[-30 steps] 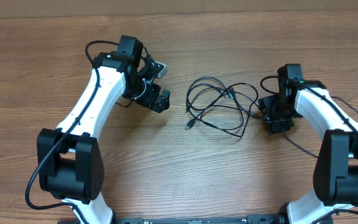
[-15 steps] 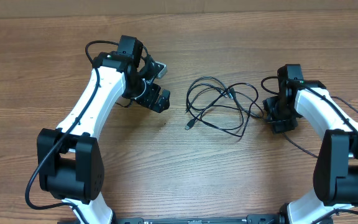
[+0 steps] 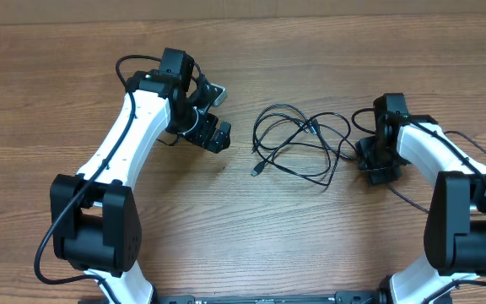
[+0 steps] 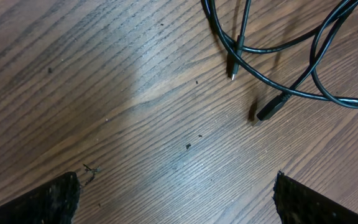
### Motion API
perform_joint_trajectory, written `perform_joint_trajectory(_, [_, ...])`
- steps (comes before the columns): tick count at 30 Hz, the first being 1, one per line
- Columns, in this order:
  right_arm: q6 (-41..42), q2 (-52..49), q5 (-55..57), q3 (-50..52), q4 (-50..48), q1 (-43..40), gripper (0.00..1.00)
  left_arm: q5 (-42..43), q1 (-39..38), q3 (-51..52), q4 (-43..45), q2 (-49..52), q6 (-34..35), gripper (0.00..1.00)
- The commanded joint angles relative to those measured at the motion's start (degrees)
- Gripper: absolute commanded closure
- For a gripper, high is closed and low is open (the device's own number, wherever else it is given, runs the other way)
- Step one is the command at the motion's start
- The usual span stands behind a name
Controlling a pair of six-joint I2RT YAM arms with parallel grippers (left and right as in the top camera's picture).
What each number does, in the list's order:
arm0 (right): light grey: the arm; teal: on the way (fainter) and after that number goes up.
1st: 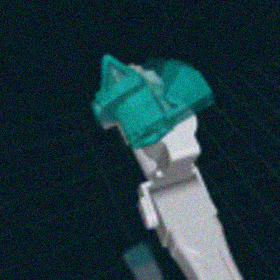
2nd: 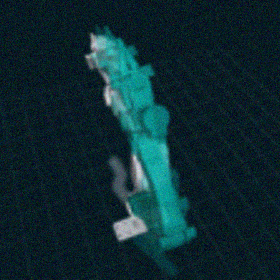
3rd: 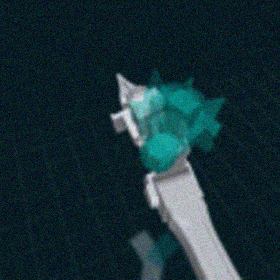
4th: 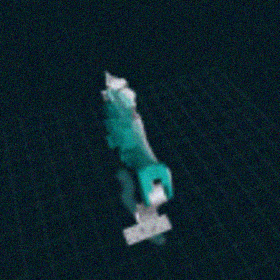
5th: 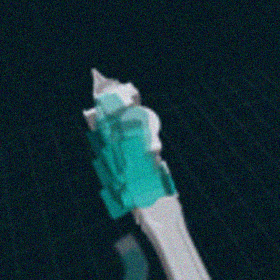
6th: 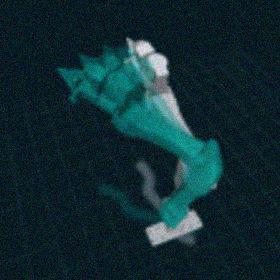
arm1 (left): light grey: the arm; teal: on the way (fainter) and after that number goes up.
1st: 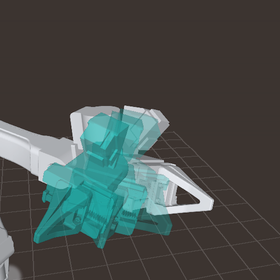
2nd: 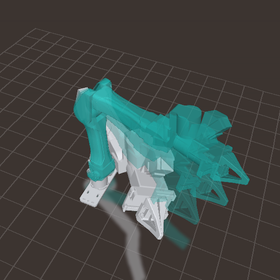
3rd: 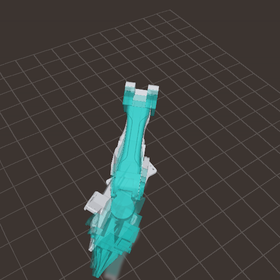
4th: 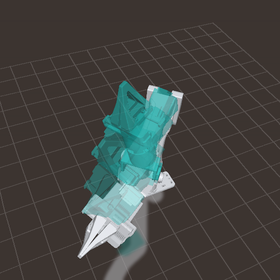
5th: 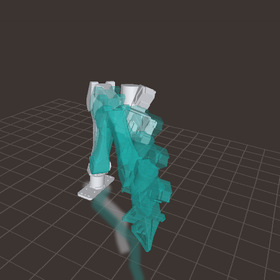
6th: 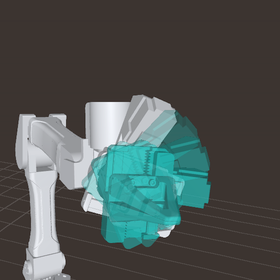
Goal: Untangle cables
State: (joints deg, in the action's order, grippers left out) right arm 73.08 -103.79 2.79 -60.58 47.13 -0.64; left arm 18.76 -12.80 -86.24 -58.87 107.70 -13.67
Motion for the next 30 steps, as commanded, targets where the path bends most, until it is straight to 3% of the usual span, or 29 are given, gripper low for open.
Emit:
perform_joint_trajectory(1, [0.6, -0.8, -0.3, 1.0, -0.3, 0.3, 0.51, -0.2, -0.7, 0.0, 0.0, 0.7, 0.2, 0.0])
perform_joint_trajectory(5, [0.7, -0.8, -0.3, 1.0, -0.4, 0.3, 0.68, -0.2, -0.7, 0.0, 0.0, 0.7, 0.2, 0.01])
perform_joint_trajectory(9, [-0.1, -0.7, -0.3, 0.4, -0.2, -0.2, 0.96, -0.2, -0.7, 0.0, 0.0, 0.7, 0.2, 0.0])
perform_joint_trajectory(15, [-1.6, 0.2, -0.7, -7.3, 8.3, -3.3, 0.96, -0.2, -0.7, 0.0, 0.0, 0.7, 0.2, 0.0])
perform_joint_trajectory(22, [-9.6, 2.6, -0.7, -26.1, 22.8, -4.5, 0.96, -0.2, -0.7, 0.0, 0.0, 0.7, 0.2, 0.0])
perform_joint_trajectory(30, [-10.6, 6.7, -1.1, -45.5, 35.6, -4.2, 0.96, -0.2, -0.7, 0.0, 0.0, 0.7, 0.2, 0.0])
